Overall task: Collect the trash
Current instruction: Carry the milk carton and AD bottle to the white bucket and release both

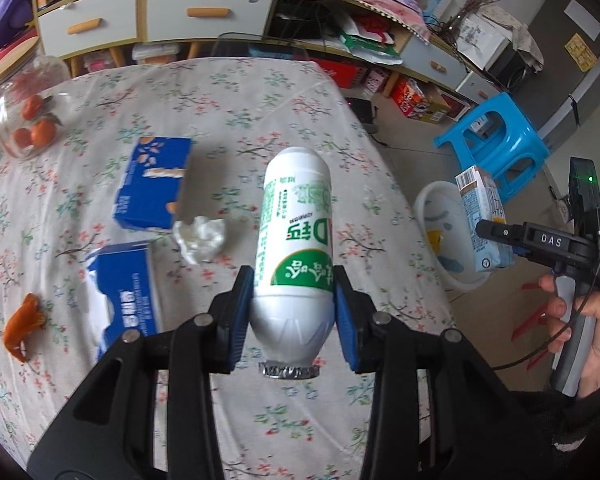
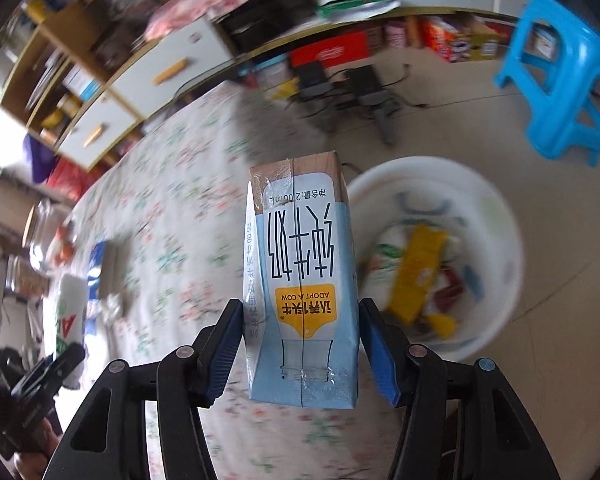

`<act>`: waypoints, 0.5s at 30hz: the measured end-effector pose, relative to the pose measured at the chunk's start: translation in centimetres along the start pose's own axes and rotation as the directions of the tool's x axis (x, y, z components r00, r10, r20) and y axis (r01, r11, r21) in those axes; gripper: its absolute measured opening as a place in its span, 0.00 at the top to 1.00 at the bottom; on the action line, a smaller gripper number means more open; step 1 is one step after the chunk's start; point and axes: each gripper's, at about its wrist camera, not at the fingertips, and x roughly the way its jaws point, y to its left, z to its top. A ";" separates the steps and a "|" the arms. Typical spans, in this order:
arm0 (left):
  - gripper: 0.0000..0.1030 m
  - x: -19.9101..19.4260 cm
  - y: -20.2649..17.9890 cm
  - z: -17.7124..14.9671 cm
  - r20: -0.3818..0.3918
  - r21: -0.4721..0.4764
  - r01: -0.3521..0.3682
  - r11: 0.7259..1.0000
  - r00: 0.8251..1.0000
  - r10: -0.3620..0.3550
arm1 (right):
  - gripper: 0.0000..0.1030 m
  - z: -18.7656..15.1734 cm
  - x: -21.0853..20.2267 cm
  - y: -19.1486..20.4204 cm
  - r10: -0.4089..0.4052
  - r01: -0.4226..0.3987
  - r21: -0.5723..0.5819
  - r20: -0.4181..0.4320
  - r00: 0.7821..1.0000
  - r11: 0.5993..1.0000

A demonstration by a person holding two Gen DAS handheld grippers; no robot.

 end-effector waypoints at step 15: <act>0.61 4.3 -9.3 0.0 -0.046 0.144 0.076 0.987 0.997 -0.070 | 0.29 -0.6 -3.0 -9.9 -0.080 0.074 0.115 0.052 0.995 0.991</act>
